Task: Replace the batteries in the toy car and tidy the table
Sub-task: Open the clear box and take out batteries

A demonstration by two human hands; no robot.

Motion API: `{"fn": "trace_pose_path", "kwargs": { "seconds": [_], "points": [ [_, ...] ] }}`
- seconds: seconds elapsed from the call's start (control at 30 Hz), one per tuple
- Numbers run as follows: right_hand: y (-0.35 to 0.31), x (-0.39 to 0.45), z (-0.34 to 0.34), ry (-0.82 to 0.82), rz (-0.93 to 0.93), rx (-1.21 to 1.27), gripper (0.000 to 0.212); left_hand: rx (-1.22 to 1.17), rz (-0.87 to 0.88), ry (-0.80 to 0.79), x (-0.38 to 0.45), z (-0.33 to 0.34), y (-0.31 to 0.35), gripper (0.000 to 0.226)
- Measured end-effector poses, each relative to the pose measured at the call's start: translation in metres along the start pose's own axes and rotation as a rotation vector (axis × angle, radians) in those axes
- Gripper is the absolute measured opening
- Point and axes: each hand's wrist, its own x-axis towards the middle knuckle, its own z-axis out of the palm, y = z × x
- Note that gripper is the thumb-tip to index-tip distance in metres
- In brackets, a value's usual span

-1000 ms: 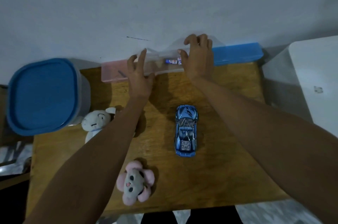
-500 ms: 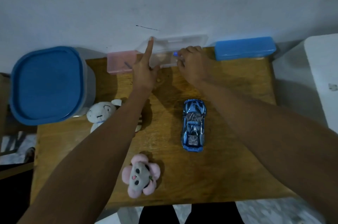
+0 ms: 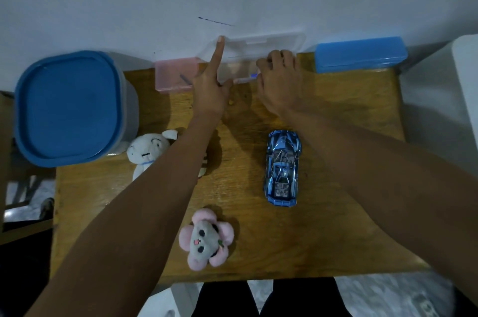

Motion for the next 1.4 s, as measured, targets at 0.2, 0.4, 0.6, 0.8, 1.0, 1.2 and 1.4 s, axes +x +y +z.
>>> {"fn": "trace_pose_path", "kwargs": {
  "seconds": [0.2,0.4,0.6,0.8,1.0,1.2,1.4],
  "points": [
    [0.005,0.003,0.002,-0.035,-0.044,-0.026,0.037,-0.02,0.038,0.013,-0.004,-0.004,0.009,0.101],
    [0.005,0.003,0.002,-0.065,-0.057,-0.011,0.039,-0.018,0.035,0.034,-0.006,-0.005,0.013,0.097],
    [0.001,0.007,0.002,-0.031,-0.076,0.011,0.044,-0.048,0.062,0.028,-0.002,0.001,0.003,0.102],
    [-0.001,0.013,0.004,0.03,-0.087,0.087,0.05,-0.039,0.071,0.031,-0.004,-0.003,0.008,0.094],
    [0.006,0.021,-0.001,0.093,-0.171,0.073,0.047,-0.044,0.074,0.015,-0.007,-0.006,0.013,0.093],
    [0.01,0.006,-0.017,0.16,-0.305,0.121,0.041,-0.041,0.062,0.012,-0.009,-0.008,0.018,0.092],
    [0.018,-0.035,-0.007,0.09,-0.398,0.133,0.027,-0.033,0.059,0.021,-0.009,-0.004,0.014,0.095]
  ]
}}
